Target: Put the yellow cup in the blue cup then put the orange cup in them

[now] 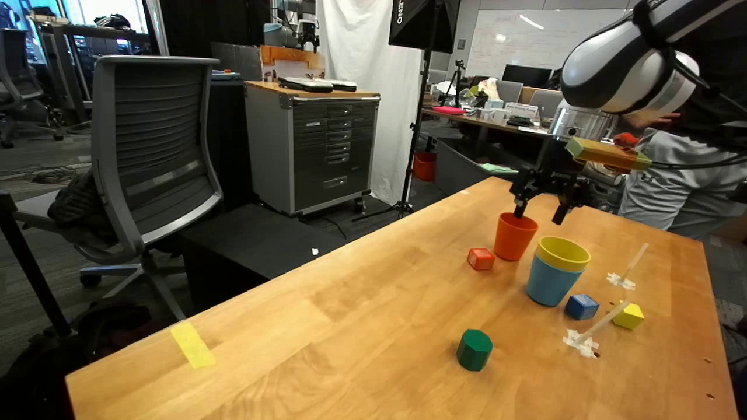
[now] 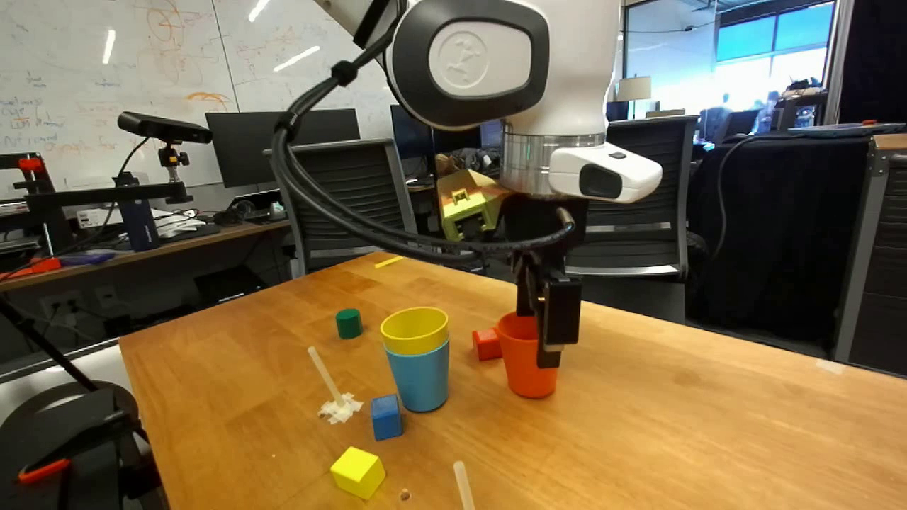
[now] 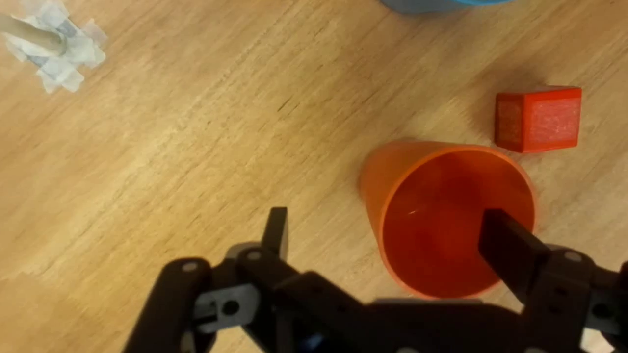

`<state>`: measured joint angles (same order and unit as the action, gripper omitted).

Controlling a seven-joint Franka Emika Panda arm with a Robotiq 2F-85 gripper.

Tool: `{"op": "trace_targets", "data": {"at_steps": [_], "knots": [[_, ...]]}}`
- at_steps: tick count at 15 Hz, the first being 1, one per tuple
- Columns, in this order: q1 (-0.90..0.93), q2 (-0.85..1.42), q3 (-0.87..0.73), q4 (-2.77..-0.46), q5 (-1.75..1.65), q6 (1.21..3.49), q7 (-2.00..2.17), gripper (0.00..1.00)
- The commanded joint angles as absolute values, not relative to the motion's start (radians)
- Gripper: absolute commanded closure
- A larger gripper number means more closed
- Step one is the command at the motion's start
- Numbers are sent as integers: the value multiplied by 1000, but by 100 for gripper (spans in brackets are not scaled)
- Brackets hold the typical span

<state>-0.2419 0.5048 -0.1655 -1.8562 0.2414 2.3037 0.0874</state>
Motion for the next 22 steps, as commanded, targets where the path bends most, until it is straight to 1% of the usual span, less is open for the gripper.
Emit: {"op": "trace_targets", "data": {"at_steps": [1,2,3,4,6,8,11,14,15,16,22], "knots": [[-237,549,-164,-1801,225,2283,123,0],[-236,559,-164,-1795,223,2282,126,6],[-235,565,-165,-1789,220,2279,129,22],[-236,570,-165,-1785,219,2274,128,34],[-233,574,-165,-1785,215,2280,130,51],[-229,572,-163,-1788,209,2279,129,65],[-224,564,-160,-1800,209,2291,132,89],[-219,555,-157,-1813,207,2294,125,96],[-216,553,-158,-1817,204,2297,125,100],[-213,551,-158,-1821,202,2301,123,98],[-217,491,-152,-1865,209,2304,97,99]]}}
